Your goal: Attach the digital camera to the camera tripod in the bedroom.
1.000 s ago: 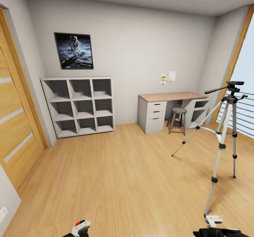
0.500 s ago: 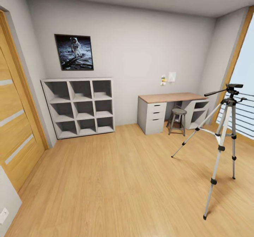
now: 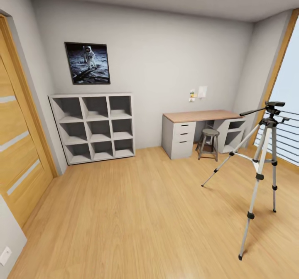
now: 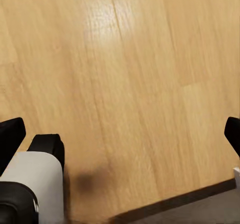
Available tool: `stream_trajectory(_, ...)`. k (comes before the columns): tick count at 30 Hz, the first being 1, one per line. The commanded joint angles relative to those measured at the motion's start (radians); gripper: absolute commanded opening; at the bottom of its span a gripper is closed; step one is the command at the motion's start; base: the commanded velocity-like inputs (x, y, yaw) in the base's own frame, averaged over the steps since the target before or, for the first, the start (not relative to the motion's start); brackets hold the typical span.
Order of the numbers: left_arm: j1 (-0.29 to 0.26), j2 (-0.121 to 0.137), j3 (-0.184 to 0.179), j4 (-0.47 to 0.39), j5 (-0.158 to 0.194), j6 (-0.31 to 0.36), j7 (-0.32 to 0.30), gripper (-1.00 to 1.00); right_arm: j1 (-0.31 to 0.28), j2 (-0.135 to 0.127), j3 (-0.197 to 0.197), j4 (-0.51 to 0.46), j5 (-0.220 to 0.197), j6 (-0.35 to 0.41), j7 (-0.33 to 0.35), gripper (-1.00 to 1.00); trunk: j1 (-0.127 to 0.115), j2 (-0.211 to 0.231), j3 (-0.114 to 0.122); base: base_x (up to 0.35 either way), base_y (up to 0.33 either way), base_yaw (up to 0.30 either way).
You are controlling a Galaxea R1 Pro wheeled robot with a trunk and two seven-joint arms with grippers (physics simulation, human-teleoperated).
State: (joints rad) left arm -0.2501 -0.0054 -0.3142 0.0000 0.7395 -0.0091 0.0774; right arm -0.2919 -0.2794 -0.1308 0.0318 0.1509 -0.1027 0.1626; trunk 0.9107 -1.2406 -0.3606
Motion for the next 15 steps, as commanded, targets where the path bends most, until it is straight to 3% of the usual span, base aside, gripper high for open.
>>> stream_trajectory(1,0.001,0.003,-0.008,0.000,0.009,-0.014,0.004,-1.00,0.012,0.035,-0.009,0.003,0.009,-0.010,-0.009,1.00,-0.004,0.007,0.002,0.000,0.000,0.000)
stream_trajectory(4,0.001,0.003,-0.008,0.000,0.011,-0.017,0.004,-1.00,0.016,0.071,-0.009,0.003,0.009,-0.012,-0.018,1.00,-0.015,0.028,0.012,0.000,0.000,0.000)
stream_trajectory(5,0.002,0.004,-0.008,0.000,0.012,-0.019,0.004,-1.00,0.018,0.103,-0.009,0.002,0.011,-0.011,-0.034,1.00,-0.019,0.035,0.015,0.000,0.000,0.000)
stream_trajectory(15,0.004,0.004,-0.008,0.000,0.012,-0.020,0.004,-1.00,0.035,0.128,-0.008,0.003,0.012,-0.003,-0.048,1.00,-0.058,0.105,0.046,0.000,0.000,0.000)
